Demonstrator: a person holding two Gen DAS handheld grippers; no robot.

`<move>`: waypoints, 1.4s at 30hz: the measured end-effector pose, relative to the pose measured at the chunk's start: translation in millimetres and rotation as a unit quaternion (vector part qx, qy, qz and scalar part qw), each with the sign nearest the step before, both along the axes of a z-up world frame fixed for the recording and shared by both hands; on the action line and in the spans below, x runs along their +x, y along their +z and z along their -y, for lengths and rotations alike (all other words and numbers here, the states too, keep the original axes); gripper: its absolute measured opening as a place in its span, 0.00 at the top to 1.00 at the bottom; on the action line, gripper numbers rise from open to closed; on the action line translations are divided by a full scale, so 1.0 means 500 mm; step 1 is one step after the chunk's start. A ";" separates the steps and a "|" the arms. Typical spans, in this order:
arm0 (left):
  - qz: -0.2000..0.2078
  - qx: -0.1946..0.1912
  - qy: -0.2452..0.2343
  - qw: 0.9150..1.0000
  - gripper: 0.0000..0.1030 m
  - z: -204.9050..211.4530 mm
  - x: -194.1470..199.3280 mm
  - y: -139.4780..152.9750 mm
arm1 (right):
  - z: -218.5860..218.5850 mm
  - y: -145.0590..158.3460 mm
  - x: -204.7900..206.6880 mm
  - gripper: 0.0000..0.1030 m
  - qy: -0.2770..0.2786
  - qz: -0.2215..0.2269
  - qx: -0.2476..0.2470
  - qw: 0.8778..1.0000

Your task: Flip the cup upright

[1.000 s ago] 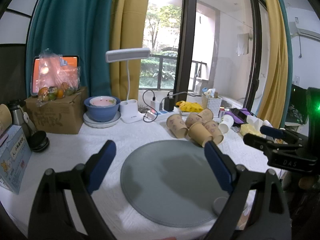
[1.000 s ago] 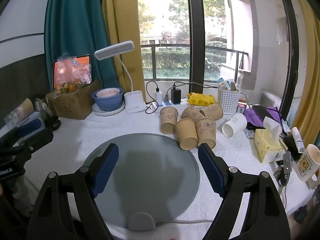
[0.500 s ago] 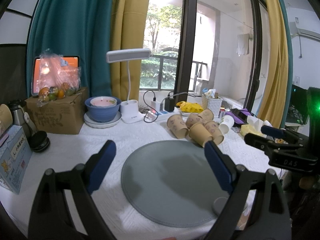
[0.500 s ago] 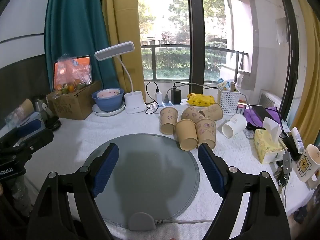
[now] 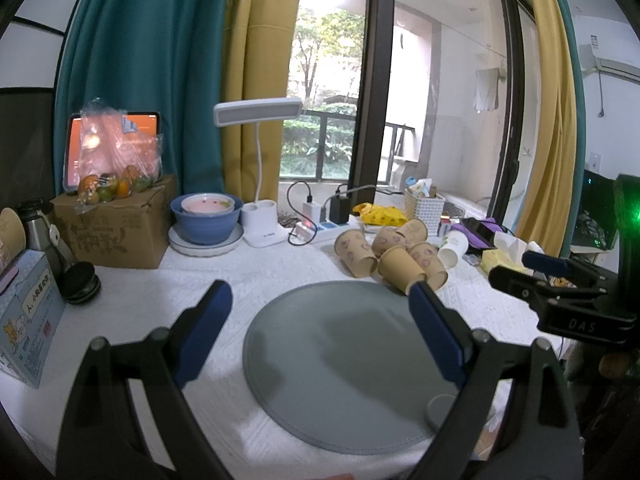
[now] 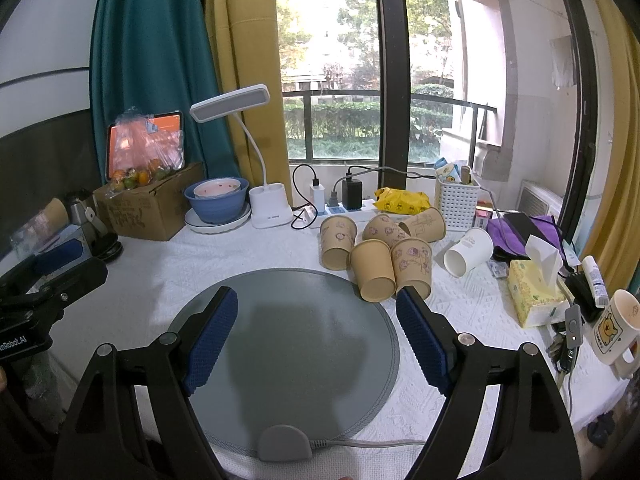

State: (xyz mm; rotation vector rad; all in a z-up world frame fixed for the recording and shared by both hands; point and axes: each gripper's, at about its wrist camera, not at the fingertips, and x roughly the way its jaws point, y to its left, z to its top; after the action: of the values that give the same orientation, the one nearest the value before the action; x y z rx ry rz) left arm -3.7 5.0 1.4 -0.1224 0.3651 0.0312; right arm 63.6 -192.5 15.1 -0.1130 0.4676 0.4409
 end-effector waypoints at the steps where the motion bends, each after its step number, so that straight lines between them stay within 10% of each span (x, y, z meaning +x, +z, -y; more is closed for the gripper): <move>1: 0.000 0.000 0.000 1.000 0.12 0.000 0.000 0.000 | 0.000 0.000 0.000 0.18 0.000 0.000 0.000 1.000; 42: 0.001 0.002 0.000 1.000 0.12 -0.005 0.001 0.006 | 0.001 0.002 0.005 0.18 0.000 0.002 0.001 1.000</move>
State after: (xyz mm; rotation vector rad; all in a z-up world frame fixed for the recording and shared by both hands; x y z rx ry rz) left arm -3.2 7.8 4.5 -0.1195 0.3627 0.0317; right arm 65.9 -193.1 16.1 -0.1119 0.4638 0.4415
